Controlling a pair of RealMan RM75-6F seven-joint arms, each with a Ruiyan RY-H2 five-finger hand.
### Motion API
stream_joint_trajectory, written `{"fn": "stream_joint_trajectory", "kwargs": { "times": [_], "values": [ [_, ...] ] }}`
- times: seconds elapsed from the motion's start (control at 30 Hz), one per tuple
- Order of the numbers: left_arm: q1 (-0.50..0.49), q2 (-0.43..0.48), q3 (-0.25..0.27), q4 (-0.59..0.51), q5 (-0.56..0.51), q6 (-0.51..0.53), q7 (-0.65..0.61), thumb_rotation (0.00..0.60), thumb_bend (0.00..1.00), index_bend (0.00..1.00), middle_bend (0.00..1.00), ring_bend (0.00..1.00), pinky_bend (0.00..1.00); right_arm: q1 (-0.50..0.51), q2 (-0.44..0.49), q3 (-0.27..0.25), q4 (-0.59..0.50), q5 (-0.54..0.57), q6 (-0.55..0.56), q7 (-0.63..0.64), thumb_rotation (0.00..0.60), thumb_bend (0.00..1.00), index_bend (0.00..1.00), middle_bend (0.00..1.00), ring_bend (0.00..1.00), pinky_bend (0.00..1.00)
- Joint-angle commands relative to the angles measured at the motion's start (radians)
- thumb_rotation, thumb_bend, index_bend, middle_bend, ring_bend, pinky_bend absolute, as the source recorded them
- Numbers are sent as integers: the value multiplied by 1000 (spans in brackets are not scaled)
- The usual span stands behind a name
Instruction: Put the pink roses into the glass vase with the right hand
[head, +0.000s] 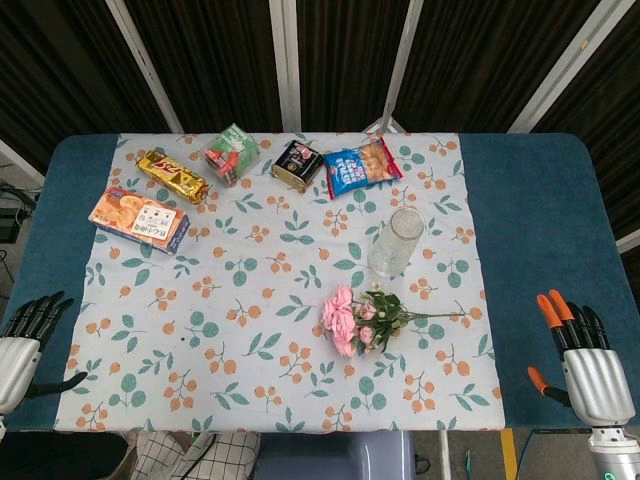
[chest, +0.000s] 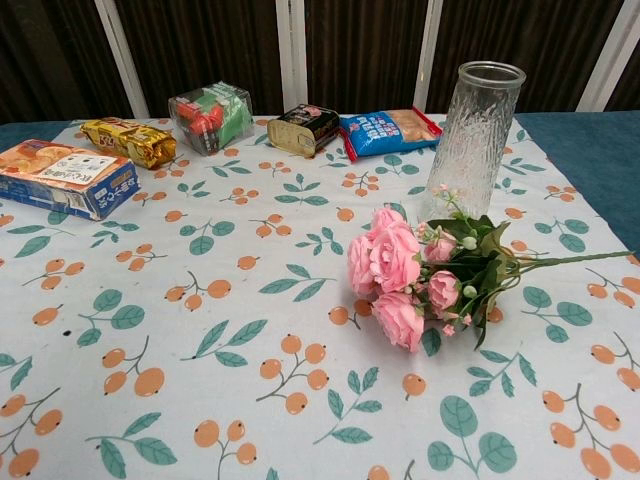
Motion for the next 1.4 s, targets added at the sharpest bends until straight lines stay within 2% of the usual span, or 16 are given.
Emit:
{"fn": "stream_joint_trajectory", "kwargs": {
  "times": [0.03, 0.57, 0.9, 1.1, 1.4],
  "values": [
    [0, -2, -1, 2, 1, 2, 5, 600, 0, 0, 0, 0, 0, -1, 0, -2, 1, -8, 6, 2, 600, 289, 0, 0, 0, 0],
    [1, -11, -5, 13, 14, 21, 3, 600, 0, 0, 0, 0, 0, 1, -1, -12, -23, -29, 5, -1, 600, 279, 0, 0, 0, 0],
    [4, -9, -2, 14, 15, 22, -7, 600, 0, 0, 0, 0, 0, 87, -49, -31, -144, -21, -181, -51, 600, 278, 0, 0, 0, 0],
    [5, -5, 1, 10, 15, 21, -12, 600, 0, 0, 0, 0, 0, 164, -129, 4, -169, 27, -301, -116, 600, 278, 0, 0, 0, 0],
    [1, 0, 3, 9, 16, 13, -25, 600, 0, 0, 0, 0, 0, 253, -270, 71, -91, 104, -393, -163, 600, 279, 0, 0, 0, 0]
  ]
}}
